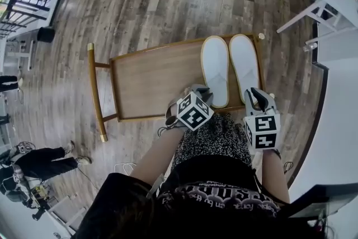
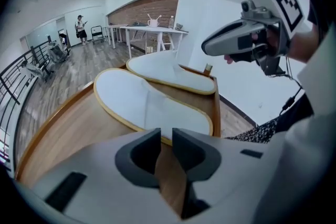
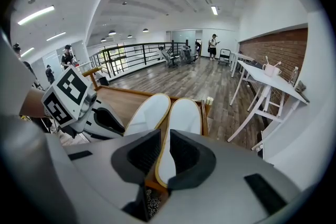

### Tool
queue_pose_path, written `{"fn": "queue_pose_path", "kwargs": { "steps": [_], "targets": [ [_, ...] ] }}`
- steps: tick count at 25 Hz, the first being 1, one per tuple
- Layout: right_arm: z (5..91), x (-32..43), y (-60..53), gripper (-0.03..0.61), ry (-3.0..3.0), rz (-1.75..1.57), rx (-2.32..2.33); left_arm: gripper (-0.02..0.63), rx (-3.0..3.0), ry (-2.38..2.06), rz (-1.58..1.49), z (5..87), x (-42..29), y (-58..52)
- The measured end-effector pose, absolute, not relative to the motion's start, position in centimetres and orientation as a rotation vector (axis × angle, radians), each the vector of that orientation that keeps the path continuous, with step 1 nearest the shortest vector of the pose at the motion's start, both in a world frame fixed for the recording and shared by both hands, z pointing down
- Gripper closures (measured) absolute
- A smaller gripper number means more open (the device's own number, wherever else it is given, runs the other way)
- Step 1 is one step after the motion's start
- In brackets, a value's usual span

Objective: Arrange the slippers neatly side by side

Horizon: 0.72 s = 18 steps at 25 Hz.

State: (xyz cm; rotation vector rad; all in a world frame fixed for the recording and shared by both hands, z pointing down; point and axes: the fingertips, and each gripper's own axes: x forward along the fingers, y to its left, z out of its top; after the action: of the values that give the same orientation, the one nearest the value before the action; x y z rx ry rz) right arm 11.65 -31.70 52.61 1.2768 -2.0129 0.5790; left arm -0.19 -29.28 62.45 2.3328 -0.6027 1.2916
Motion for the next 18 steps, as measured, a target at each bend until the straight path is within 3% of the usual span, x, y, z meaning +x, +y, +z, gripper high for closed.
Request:
{"fn": "queue_pose_path", "kwargs": {
  "steps": [5,18],
  "targets": [
    [52.4,12.0,-31.7,0.523,-2.015,0.575,1.287,0.545,2.319,-0.634,1.158,60.9,0.5,-29.6],
    [52.1,12.8,-32.0,0.523,-2.008,0.597,1.328,0.545,2.279,-0.596,1.155,62.3,1.8,-28.7]
  ]
}}
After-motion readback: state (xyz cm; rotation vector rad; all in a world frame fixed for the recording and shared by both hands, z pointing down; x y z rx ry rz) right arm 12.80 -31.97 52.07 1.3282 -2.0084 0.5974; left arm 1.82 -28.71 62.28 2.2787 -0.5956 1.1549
